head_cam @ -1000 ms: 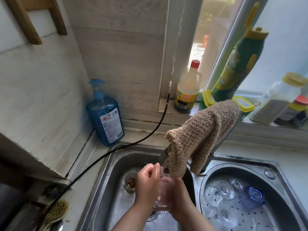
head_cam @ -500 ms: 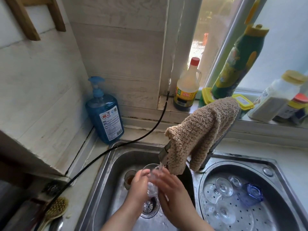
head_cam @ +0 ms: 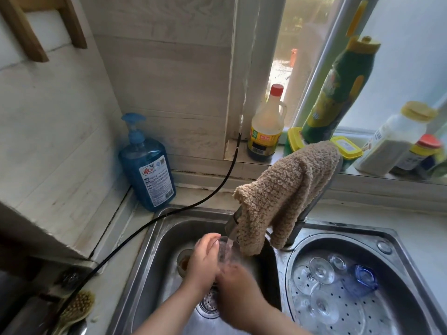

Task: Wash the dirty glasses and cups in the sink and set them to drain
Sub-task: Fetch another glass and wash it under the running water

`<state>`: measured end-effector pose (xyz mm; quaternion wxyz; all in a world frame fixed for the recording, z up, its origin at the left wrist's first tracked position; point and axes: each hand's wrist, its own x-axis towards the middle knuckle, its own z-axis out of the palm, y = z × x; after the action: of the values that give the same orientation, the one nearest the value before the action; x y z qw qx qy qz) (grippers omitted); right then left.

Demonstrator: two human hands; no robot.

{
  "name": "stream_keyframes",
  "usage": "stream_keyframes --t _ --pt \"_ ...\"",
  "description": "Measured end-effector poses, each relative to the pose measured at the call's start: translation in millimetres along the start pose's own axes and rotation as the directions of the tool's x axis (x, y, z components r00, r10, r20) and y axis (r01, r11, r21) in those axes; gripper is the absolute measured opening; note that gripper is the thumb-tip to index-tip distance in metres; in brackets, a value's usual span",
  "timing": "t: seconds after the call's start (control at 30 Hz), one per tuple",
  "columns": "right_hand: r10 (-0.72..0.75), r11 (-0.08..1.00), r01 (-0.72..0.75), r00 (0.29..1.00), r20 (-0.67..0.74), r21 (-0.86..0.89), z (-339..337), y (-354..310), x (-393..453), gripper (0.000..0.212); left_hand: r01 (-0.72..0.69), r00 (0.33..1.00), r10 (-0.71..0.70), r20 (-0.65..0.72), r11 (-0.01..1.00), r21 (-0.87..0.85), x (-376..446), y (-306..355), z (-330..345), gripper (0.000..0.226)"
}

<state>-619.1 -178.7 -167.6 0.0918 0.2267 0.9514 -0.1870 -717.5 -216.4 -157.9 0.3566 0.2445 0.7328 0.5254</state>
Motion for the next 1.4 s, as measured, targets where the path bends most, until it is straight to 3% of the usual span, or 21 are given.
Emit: stream_keyframes --t 0.03,0.1,0.13,0.2,0.27,0.37,0.43,0.53,0.6,0.67,0.73,0.8,0.87,0.93,1.0,1.1,1.2,1.3,1.4 --pt "0.065 0.988 -0.066 0.998 0.015 0.141 2 -6 0 0.049 0.016 1.0 -0.016 -0.016 1.0 -0.024 0 -2 0 0.026" --pt "0.033 0.962 -0.025 0.999 -0.023 0.273 2 -5 -2 0.045 0.031 0.999 -0.031 -0.014 1.0 0.005 2 -7 -3 0.03" --pt "-0.054 0.968 0.07 0.996 -0.074 0.241 -2 -1 -5 0.044 0.05 0.999 -0.051 0.015 0.998 0.027 5 -10 -6 0.028" --pt "-0.245 0.97 0.239 0.949 -0.199 -0.056 -1 17 -6 0.039 0.125 0.985 -0.127 0.119 0.992 0.03 10 -12 -12 0.026" --pt "-0.323 0.933 0.266 0.915 -0.242 -0.241 -1 33 -7 0.032 0.162 0.965 -0.172 0.196 0.985 0.066 12 -9 -16 0.023" --pt "-0.264 0.949 0.212 0.94 -0.216 -0.234 -4 35 -6 0.013 0.188 0.97 -0.192 0.148 0.981 0.043 5 -3 -13 0.028" --pt "-0.141 0.982 0.103 0.959 -0.247 -0.161 -7 28 -7 0.023 0.197 0.975 -0.191 0.116 0.979 -0.044 -7 0 -7 0.029" --pt "0.063 0.982 -0.011 0.96 -0.272 0.188 -7 16 -6 0.054 0.226 0.97 -0.22 0.102 0.973 -0.044 -12 -4 -2 0.017" --pt "-0.021 0.957 0.089 0.971 -0.24 0.277 -7 17 -9 0.045 0.28 0.954 -0.278 0.111 0.96 0.005 -6 -6 -6 0.02" --pt "-0.215 0.963 0.245 0.949 -0.23 0.11 -7 32 -7 0.021 0.292 0.939 -0.298 0.172 0.955 0.056 1 -5 -15 0.023" --pt "-0.306 0.952 0.304 0.938 -0.165 -0.036 -7 45 -5 0.013 0.276 0.921 -0.292 0.256 0.956 0.097 4 -3 -21 0.028" --pt "-0.291 0.956 0.29 0.936 -0.2 -0.035 -11 45 -5 0.015 0.283 0.921 -0.286 0.266 0.958 0.05 0 0 -17 0.034" --pt "-0.24 0.969 0.247 0.945 -0.222 0.003 -20 29 -7 0.02 0.277 0.951 -0.271 0.147 0.961 -0.02 -8 -1 -8 0.051" --pt "-0.134 0.981 0.157 0.973 -0.188 0.114 -19 22 -9 0.026 0.215 0.972 -0.21 0.107 0.976 -0.039 -12 -6 -3 0.04" --pt "-0.109 0.975 0.14 0.979 -0.174 0.175 -16 22 -14 0.024 0.207 0.965 -0.208 0.159 0.978 0.022 -9 -1 -8 0.022" --pt "-0.245 0.967 0.254 0.951 -0.188 0.023 -11 36 -19 0.019 0.23 0.926 -0.257 0.277 0.965 0.126 5 -1 -24 0.03" --pt "-0.21 0.946 0.251 0.956 -0.204 0.203 -17 36 -23 0.021 0.317 0.872 -0.338 0.353 0.941 0.119 5 -5 -27 0.038" --pt "-0.045 0.77 0.113 0.991 -0.123 0.628 -23 25 -23 0.008 0.272 0.92 -0.281 0.273 0.96 0.07 -2 -7 -21 0.047" --pt "0.124 0.44 -0.04 0.992 -0.017 0.897 -22 25 -20 0.016 0.207 0.952 -0.211 0.221 0.977 0.04 -8 -7 -13 0.039"
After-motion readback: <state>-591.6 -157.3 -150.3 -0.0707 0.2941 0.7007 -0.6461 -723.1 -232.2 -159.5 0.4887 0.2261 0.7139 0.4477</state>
